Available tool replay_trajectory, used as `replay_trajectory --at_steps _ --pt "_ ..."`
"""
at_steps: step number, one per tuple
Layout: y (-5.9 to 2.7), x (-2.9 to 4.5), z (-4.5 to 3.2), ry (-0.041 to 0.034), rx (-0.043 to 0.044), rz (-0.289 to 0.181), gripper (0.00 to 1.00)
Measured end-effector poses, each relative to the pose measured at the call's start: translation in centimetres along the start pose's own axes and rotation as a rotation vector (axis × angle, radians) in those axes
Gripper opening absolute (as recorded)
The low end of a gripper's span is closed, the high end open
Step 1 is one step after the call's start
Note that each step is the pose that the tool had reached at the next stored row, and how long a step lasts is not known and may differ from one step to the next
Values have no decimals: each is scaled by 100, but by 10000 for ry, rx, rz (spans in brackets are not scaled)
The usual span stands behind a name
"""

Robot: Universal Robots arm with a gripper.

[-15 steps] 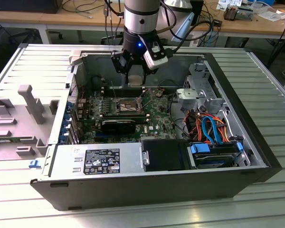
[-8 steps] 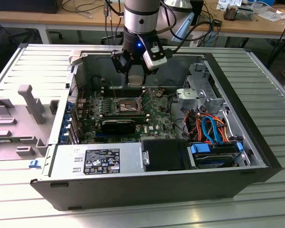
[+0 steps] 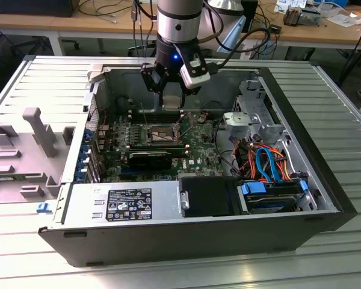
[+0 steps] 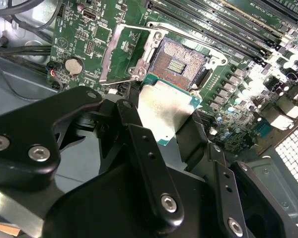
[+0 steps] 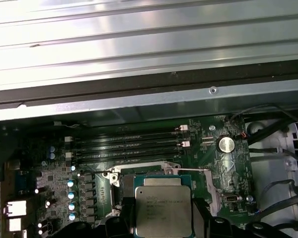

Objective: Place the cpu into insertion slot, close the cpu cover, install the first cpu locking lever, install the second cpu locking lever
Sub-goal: 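Place the cpu into insertion slot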

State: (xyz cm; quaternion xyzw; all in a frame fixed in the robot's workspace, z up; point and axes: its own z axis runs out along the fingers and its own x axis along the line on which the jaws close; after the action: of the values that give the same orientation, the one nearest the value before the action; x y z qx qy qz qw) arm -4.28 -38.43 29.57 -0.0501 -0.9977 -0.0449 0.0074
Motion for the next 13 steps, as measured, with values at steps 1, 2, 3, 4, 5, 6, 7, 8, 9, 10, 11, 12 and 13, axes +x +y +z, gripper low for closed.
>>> replay_trajectory --at_steps 1,2,3,4,5,6,7,8,9,10,11,12,13 --pt "0 0 0 -3 -1 33 55" --pt "0 0 0 -6 -1 62 55" --pt "0 0 0 -11 -2 120 55" --pt "0 0 1 -13 -3 144 55" --pt "0 0 1 -16 -3 179 55" --pt "0 0 1 -21 -5 227 55" --pt "0 0 1 -25 -6 271 55" --pt "0 0 1 -28 -6 305 55" --pt "0 0 2 -31 -6 342 55" --pt "0 0 2 -33 -7 367 55" --pt "0 0 2 -35 -8 386 55" --pt "0 0 2 -38 -8 414 55" --pt "0 0 2 -39 -9 435 55"
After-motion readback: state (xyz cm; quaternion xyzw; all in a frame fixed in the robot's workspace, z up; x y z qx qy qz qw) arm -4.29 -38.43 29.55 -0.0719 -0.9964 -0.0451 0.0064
